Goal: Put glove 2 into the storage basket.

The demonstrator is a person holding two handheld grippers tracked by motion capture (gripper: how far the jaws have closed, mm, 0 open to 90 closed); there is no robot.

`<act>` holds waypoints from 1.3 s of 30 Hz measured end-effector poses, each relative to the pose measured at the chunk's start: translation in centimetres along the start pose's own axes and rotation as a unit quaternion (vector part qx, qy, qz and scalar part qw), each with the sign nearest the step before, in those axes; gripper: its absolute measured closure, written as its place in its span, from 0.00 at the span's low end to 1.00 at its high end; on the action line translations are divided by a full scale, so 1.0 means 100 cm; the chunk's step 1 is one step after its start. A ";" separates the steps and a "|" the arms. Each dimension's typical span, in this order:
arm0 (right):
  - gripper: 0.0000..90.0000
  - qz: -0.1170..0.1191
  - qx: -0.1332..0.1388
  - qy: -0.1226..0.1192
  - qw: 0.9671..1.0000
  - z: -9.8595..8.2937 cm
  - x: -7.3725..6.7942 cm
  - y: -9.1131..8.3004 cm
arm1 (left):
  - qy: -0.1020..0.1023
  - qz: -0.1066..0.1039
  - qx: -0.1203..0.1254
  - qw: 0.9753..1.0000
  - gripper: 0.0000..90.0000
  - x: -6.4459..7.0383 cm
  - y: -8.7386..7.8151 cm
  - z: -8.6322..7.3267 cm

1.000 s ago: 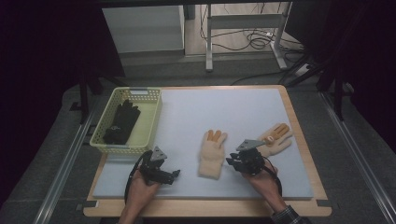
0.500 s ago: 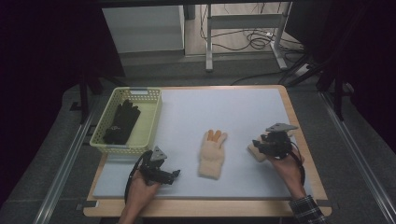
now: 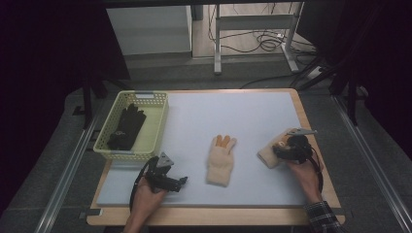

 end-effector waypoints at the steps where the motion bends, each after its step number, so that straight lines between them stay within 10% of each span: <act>1: 0.36 -0.003 0.000 0.000 1.000 -0.001 0.000 0.002 | -0.001 0.000 0.001 1.000 0.03 0.000 0.000 0.000; 5: 0.69 -0.009 0.003 0.001 1.000 -0.001 -0.002 -0.001 | 0.001 0.000 0.000 1.000 0.03 0.000 0.000 0.000; 25: 0.70 0.049 0.078 -0.045 0.995 0.031 -0.031 -0.050 | 0.001 0.000 0.000 1.000 0.03 0.000 0.000 0.000; 36: 0.70 0.136 0.114 -0.108 0.978 0.066 -0.083 -0.064 | 0.001 0.001 0.001 1.000 0.03 0.000 0.000 0.000; 39: 0.70 0.173 0.121 -0.139 0.968 0.081 -0.109 -0.061 | 0.001 0.001 0.001 1.000 0.03 0.000 0.000 0.000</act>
Point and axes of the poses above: each handheld gripper's, and its own axes: y roughly forward along the jaws, z roughly out of its top, x roughly to its right, the point moved 3 cm from there along y, roughly forward along the jaws, and after that the axes turned 13 degrees about -y, right-handed, at the moved point
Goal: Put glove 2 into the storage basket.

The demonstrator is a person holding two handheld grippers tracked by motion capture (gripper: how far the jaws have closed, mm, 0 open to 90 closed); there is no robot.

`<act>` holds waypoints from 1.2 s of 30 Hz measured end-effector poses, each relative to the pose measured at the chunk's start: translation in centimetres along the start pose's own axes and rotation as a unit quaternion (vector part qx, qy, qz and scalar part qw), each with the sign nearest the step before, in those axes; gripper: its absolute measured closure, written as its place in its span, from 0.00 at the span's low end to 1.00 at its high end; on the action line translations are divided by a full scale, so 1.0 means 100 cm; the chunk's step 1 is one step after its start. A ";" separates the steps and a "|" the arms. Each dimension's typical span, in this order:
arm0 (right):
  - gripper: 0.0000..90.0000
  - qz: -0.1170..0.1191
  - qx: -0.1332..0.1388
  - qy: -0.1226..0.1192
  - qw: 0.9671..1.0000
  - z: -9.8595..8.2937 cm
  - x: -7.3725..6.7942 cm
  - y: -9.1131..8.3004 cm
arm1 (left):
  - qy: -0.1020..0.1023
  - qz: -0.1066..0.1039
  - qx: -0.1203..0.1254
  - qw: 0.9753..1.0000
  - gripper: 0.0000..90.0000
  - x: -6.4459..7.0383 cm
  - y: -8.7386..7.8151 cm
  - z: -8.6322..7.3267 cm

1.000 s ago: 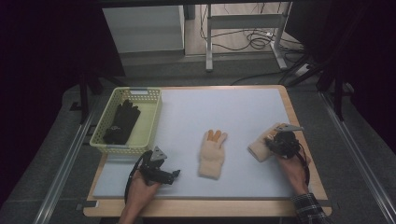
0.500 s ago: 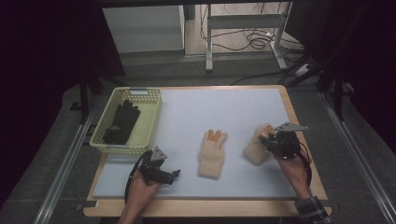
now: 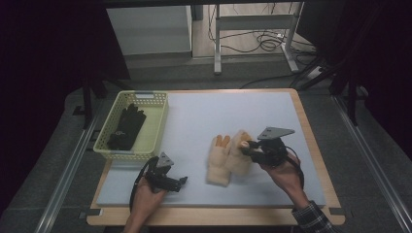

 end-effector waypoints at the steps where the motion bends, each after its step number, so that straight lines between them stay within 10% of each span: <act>1: 0.70 0.007 0.001 -0.004 1.000 0.003 -0.003 0.003 | 0.000 0.000 0.000 1.000 0.03 0.000 0.000 0.000; 9: 0.69 0.050 -0.018 -0.038 0.998 0.020 -0.027 0.044 | 0.000 0.000 0.000 1.000 0.03 0.000 0.000 0.000; 19: 0.61 0.060 -0.057 -0.031 0.996 -0.003 -0.030 0.087 | 0.002 0.000 -0.001 1.000 0.03 0.000 0.000 0.000; 29: 0.52 0.047 -0.036 -0.018 0.998 0.005 -0.024 0.063 | 0.001 0.000 0.000 1.000 0.03 0.000 0.000 0.000; 36: 0.80 0.037 -0.050 0.000 0.998 -0.013 -0.011 0.043 | 0.002 0.000 -0.001 1.000 0.03 0.000 0.000 0.000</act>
Point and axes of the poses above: each handheld gripper's, and its own axes: y roughly forward along the jaws, z roughly out of its top, x roughly to its right, the point moved 3 cm from there along y, roughly forward along the jaws, and after that the axes turned 13 degrees about -y, right-handed, at the moved point
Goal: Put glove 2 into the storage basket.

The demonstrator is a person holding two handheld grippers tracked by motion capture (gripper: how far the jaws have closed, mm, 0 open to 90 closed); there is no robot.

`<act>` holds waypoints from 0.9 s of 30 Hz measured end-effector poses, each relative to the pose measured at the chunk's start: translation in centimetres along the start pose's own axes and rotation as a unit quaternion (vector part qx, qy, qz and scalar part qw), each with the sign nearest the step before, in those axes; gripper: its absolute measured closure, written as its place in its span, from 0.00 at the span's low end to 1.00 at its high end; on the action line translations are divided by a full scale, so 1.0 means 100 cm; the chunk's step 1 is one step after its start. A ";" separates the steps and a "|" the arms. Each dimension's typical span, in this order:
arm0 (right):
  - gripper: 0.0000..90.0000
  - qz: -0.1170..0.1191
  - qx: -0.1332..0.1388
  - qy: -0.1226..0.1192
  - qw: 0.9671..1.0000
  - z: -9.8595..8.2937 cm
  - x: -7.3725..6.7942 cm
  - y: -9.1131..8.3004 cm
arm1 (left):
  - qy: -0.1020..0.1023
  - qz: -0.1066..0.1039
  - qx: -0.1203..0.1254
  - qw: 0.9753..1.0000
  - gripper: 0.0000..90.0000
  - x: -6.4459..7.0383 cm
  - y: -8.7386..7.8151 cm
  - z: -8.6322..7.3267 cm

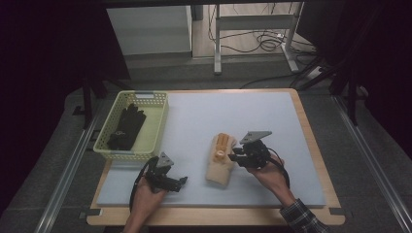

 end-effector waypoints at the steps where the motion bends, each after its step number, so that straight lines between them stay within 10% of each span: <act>1: 0.88 0.001 -0.006 0.005 1.000 -0.008 0.000 -0.003 | 0.000 0.000 0.000 1.000 0.03 0.000 0.000 0.000; 15: 0.98 0.044 -0.015 0.005 0.999 -0.047 -0.026 0.008 | -0.001 0.000 0.000 1.000 0.03 0.000 0.000 0.000; 27: 0.98 0.060 -0.007 -0.017 0.998 -0.041 -0.043 0.022 | -0.001 0.000 0.000 1.000 0.03 0.000 0.000 0.000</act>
Point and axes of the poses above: each handheld gripper's, and its own axes: y roughly forward along the jaws, z roughly out of its top, x roughly to its right, the point moved 3 cm from there along y, roughly forward along the jaws, and after that the axes turned 13 degrees about -y, right-handed, at the moved point
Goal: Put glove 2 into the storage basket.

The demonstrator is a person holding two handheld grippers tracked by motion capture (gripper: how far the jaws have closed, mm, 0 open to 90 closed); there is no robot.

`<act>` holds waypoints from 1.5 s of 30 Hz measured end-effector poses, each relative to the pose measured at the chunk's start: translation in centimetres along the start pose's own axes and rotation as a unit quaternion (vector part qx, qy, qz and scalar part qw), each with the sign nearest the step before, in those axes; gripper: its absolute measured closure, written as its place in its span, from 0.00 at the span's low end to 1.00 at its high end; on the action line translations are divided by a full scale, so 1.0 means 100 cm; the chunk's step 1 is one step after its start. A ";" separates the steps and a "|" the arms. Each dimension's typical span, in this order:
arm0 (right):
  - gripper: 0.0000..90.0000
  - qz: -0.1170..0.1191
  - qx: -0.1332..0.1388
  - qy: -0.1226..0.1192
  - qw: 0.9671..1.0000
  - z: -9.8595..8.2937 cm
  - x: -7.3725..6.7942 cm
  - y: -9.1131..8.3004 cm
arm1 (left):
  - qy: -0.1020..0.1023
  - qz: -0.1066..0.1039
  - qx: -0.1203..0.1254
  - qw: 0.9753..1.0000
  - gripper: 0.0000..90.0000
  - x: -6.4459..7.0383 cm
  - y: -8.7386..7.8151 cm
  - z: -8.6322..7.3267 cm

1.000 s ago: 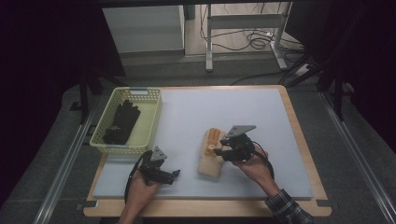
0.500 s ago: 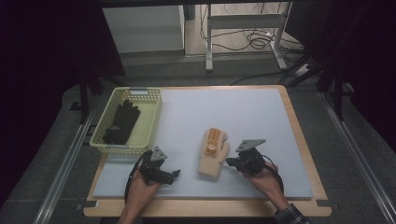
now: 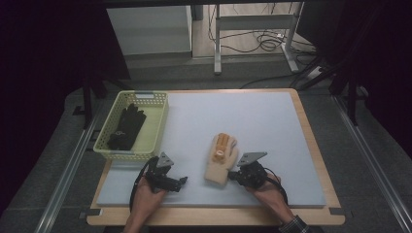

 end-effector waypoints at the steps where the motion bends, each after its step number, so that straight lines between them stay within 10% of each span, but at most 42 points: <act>1: 0.97 -0.001 -0.001 0.000 1.000 0.003 -0.001 0.003 | 0.000 0.000 0.000 1.000 0.03 0.000 0.000 0.000; 32: 0.94 -0.031 0.007 -0.024 0.999 0.050 -0.005 0.057 | 0.000 0.000 -0.001 1.000 0.03 0.000 0.000 0.000; 45: 0.75 -0.033 0.007 -0.023 0.999 0.051 -0.010 0.044 | -0.002 0.000 0.000 1.000 0.03 0.000 0.000 0.000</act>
Point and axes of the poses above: each handheld gripper's, and its own axes: y roughly forward along the jaws, z roughly out of its top, x roughly to its right, the point moved 3 cm from there along y, roughly forward along the jaws, and after that the axes turned 13 degrees about -y, right-handed, at the moved point
